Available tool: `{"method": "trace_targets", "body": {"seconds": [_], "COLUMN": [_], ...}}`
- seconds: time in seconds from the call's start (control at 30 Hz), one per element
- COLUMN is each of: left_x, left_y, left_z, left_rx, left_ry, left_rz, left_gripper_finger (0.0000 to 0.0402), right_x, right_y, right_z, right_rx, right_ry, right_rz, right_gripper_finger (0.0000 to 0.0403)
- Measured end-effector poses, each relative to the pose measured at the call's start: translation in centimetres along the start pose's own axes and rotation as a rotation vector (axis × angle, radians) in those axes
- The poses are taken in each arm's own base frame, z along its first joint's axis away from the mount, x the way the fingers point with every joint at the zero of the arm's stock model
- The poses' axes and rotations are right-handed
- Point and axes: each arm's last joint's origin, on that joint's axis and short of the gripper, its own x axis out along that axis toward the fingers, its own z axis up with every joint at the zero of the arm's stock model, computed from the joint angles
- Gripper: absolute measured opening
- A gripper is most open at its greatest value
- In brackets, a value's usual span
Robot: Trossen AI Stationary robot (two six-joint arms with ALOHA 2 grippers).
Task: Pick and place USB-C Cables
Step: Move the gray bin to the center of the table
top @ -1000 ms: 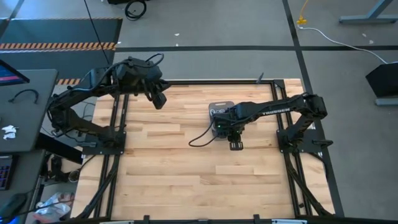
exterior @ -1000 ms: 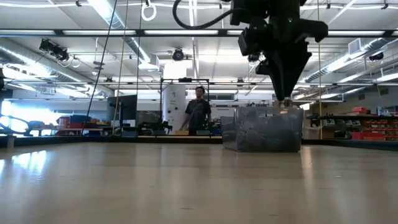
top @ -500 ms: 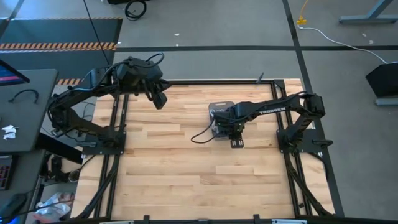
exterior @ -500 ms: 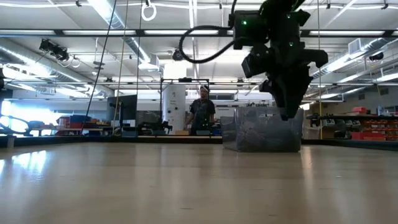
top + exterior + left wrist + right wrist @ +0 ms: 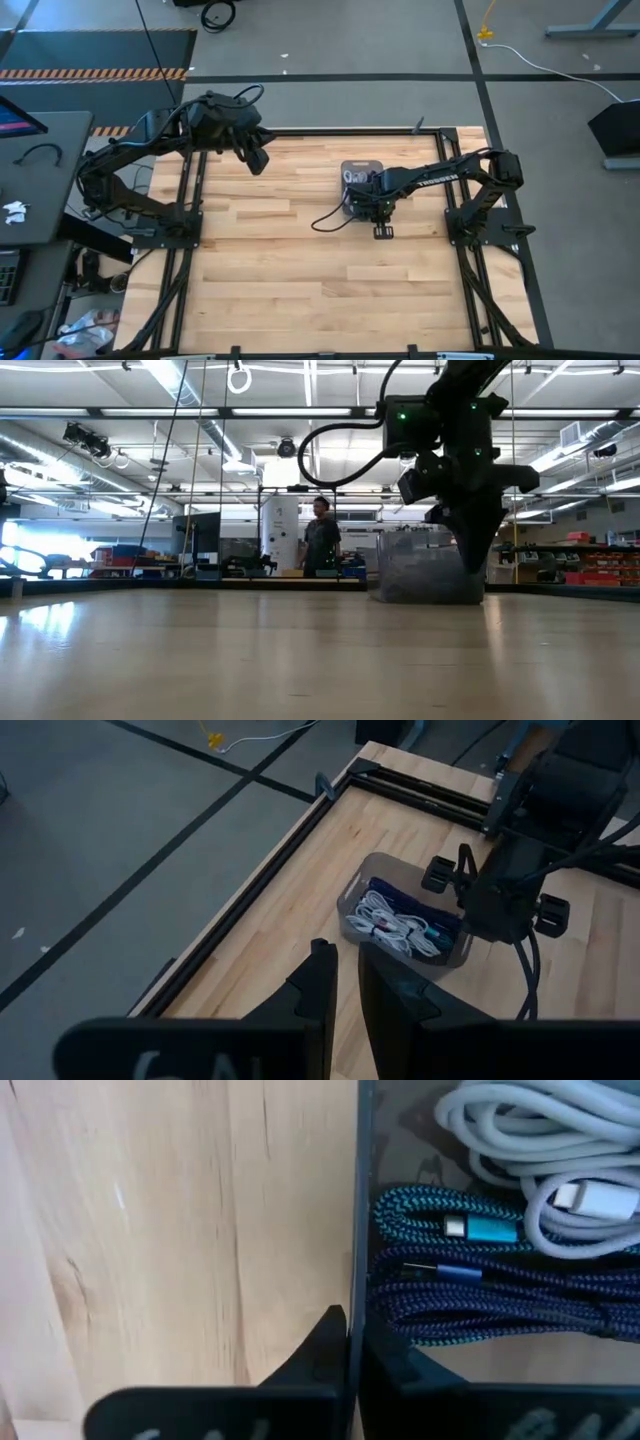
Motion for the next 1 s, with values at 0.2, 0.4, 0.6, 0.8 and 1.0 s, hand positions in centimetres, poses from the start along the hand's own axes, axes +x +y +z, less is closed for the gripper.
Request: {"method": "trace_targets", "body": {"seconds": [0.2,0.4,0.6,0.8,1.0], "left_x": [0.0,0.0,0.0,0.0,0.0], "left_y": [0.0,0.0,0.0,0.0,0.0], "left_z": [0.0,0.0,0.0,0.0,0.0], "left_rx": [-0.001,-0.004,-0.027,-0.031,-0.047], "left_ry": [0.0,0.0,-0.001,-0.001,-0.005], "left_rz": [0.0,0.0,0.0,0.0,-0.001], "left_gripper_finger": [0.005,0.005,0.005,0.005,0.005], "right_x": [-0.2,-0.2,-0.4,-2.0,-2.8], "right_y": [-0.1,-0.1,-0.1,1.2,3.4], "right_z": [0.3,0.8,1.3,2.5,2.6], "right_rx": [-0.064,-0.15,-0.228,-0.393,-0.478], "right_ry": [-0.021,-0.07,-0.108,-0.177,-0.18], "right_rz": [-0.029,-0.038,-0.031,0.053,0.165], "right_gripper_finger": [0.0006,0.0004,0.0004,0.0004,0.0004]}}
